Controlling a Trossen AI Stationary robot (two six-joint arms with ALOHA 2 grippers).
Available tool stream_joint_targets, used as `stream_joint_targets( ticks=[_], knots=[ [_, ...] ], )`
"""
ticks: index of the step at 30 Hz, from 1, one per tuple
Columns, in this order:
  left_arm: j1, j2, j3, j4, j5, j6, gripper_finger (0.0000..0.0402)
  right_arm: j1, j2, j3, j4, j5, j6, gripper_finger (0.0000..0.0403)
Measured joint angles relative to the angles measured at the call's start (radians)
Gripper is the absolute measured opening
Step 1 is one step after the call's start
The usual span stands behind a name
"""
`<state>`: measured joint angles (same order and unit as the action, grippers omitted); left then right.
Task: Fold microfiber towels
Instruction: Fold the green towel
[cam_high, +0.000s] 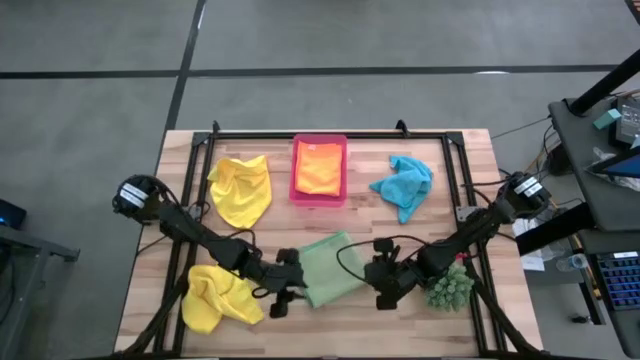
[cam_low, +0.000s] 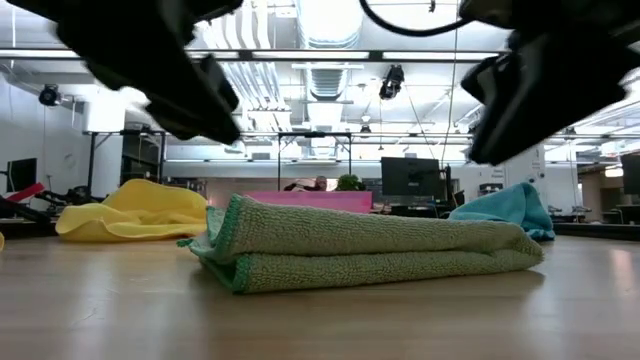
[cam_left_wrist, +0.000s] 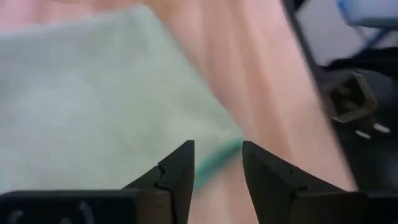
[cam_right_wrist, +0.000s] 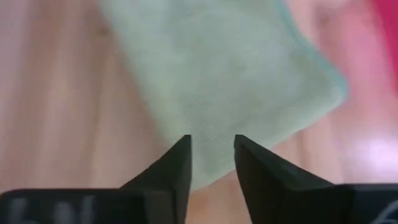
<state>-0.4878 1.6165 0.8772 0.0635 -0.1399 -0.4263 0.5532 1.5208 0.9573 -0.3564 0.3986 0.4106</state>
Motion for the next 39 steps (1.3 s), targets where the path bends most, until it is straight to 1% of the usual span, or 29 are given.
stream_joint_targets(
  ticks=[3,7,8,12,16,21,27,33,39],
  knots=[
    [0.025,0.008,-0.005,-0.002,-0.038,0.015,0.0121,-0.028,0.012,-0.002,0.043,0.043,-0.01,0.0068],
    [0.042,0.049,-0.015,-0.005,-0.042,0.018,0.0121,-0.077,0.054,-0.014,0.144,0.048,-0.072,0.0019],
    [0.043,0.063,-0.014,0.001,-0.042,0.019,0.0121,-0.089,0.066,-0.014,0.174,0.047,-0.096,0.0014],
    [0.048,0.11,-0.014,0.004,-0.048,0.023,0.0113,-0.148,0.122,-0.016,0.297,0.049,-0.195,0.0009],
    [0.05,0.129,-0.018,0.0,-0.049,0.023,0.0088,-0.214,0.17,-0.018,0.369,0.049,-0.263,0.0009],
    [0.05,0.13,-0.02,-0.012,-0.046,0.021,0.0056,-0.276,0.203,-0.024,0.372,0.049,-0.278,0.0009],
    [0.049,0.13,-0.02,-0.087,-0.044,0.013,0.0033,-0.293,0.216,-0.034,0.366,0.048,-0.291,0.0009],
    [0.049,0.124,-0.02,-0.109,-0.041,0.013,0.0027,-0.301,0.217,-0.047,0.362,0.05,-0.292,0.0009],
    [0.049,0.072,-0.02,-0.135,0.005,0.012,0.0027,-0.304,0.211,-0.052,0.343,0.058,-0.296,0.0009]
  ],
)
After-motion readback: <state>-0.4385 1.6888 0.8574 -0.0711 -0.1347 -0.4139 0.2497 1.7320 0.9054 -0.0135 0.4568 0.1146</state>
